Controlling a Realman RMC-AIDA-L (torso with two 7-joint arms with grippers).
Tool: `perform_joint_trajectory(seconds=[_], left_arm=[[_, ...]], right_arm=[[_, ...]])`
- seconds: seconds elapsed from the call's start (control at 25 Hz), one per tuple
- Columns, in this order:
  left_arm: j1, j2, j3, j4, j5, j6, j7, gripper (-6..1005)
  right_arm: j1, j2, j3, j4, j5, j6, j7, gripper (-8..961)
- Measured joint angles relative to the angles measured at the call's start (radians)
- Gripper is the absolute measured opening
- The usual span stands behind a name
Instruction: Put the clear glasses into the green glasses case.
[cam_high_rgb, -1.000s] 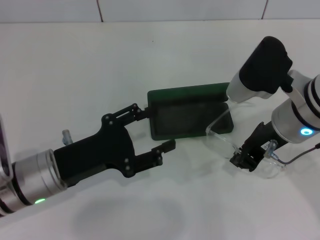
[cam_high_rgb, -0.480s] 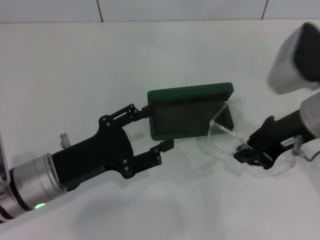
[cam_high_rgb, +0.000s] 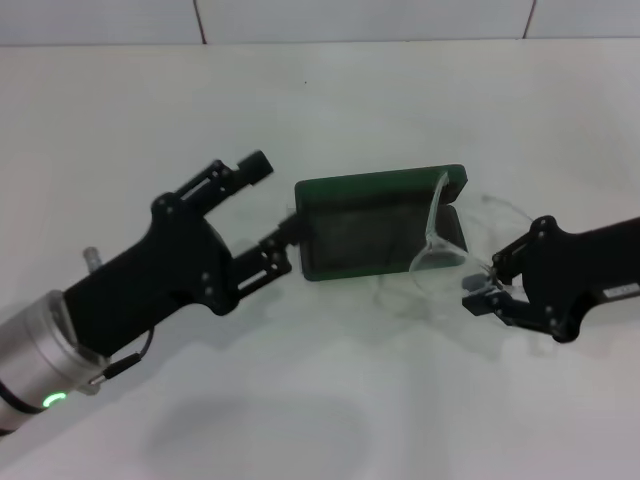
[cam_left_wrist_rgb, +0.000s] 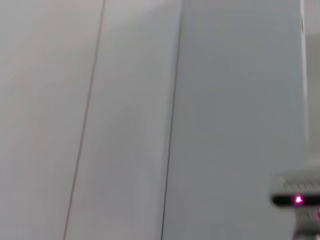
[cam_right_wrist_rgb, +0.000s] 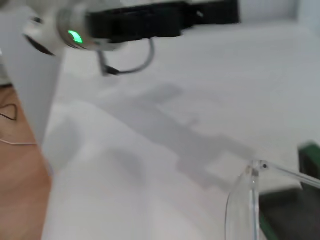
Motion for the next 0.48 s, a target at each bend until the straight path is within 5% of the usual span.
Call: perform_joint_trajectory(seconds=[0.24,0.48], left_arm=[[-0.049,-0.004,0.023,-0.034,-0.010,0.029,-0.065,730],[-0.165,-0.009,0.109,-0.110,-0.007,0.044,-0.101,726]], right_arm=[[-0.042,0.002,0.010,0.150,0.177,-0.008,-0.506,120],[-0.022,-0.002,0.015,0.333,0.343,-0.032,-0.832,120]])
